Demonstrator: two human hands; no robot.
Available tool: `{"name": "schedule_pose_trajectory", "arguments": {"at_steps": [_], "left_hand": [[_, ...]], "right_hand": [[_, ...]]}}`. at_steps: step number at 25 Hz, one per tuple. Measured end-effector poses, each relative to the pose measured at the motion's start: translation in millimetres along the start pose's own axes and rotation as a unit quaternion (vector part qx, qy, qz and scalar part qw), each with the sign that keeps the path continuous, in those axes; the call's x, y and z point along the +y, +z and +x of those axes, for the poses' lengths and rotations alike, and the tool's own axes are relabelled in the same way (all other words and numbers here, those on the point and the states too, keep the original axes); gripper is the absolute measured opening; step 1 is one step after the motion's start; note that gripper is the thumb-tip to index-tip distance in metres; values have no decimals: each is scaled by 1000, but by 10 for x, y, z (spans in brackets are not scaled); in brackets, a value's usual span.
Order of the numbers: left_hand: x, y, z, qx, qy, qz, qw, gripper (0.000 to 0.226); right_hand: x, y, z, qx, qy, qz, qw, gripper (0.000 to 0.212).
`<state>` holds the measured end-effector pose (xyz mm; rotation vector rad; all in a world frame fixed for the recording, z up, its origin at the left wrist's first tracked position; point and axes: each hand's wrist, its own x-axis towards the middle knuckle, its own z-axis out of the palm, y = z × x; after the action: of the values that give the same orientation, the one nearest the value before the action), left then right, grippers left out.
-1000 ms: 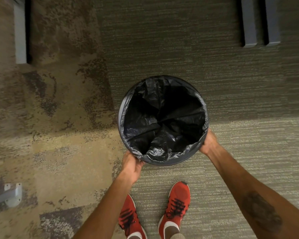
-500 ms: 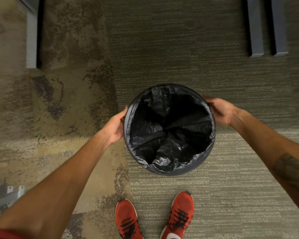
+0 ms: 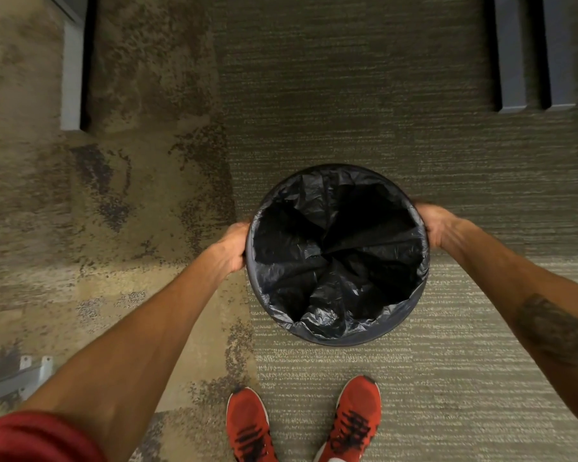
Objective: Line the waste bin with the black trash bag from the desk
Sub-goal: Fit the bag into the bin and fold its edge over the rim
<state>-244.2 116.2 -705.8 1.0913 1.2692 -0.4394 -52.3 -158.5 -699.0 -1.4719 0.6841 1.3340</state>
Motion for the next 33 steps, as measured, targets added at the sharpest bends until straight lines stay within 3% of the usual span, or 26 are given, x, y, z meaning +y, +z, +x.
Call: {"name": "schedule_pose_trajectory", "arguments": {"at_steps": [2, 4, 5, 6, 7, 8, 10, 12, 14, 17, 20, 25, 29, 31, 33], "left_hand": [[16, -4, -16, -5, -12, -20, 1000, 29], [32, 10, -111, 39, -11, -71, 997, 35], [5, 28, -158, 97, 16, -75, 992, 40], [-40, 52, -236, 183, 71, -27, 980, 41], [-118, 75, -345, 275, 154, 59, 947, 38], [-211, 115, -483, 329, 251, 146, 898, 32], [-440, 238, -758, 309, 407, 275, 814, 23], [-715, 333, -948, 210, 477, 380, 764, 26], [-968, 350, -1061, 120, 497, 494, 704, 35], [-1211, 304, -1144, 24, 428, 650, 628, 49], [-1260, 241, -1146, 12, 415, 680, 605, 59], [-977, 452, -1086, 52, 437, 653, 616, 55], [-759, 563, -972, -48, 307, 723, 617, 64], [-738, 496, -1002, -108, 264, 744, 604, 64], [-801, 423, -1101, -131, 276, 714, 630, 60]], "right_hand": [[2, 57, -89, 13, -4, 24, 1000, 28], [49, 57, -101, 127, -105, -6, 986, 20], [88, 29, -124, 228, -194, -71, 952, 20], [143, 0, -184, 329, -286, -154, 887, 23], [219, 6, -280, 384, -378, -233, 810, 25], [296, 49, -390, 389, -460, -302, 739, 25], [506, 192, -590, 315, -569, -417, 634, 21], [773, 319, -712, 205, -584, -535, 575, 27], [1040, 305, -785, 112, -547, -650, 515, 38], [1349, 13, -835, 47, -455, -771, 443, 54], [1427, -158, -862, 96, -438, -788, 422, 62], [1146, 161, -714, 181, -477, -750, 420, 50], [764, 276, -535, 240, -391, -744, 487, 50], [672, 211, -529, 224, -396, -725, 517, 45], [718, 166, -643, 215, -439, -671, 558, 41]]}}
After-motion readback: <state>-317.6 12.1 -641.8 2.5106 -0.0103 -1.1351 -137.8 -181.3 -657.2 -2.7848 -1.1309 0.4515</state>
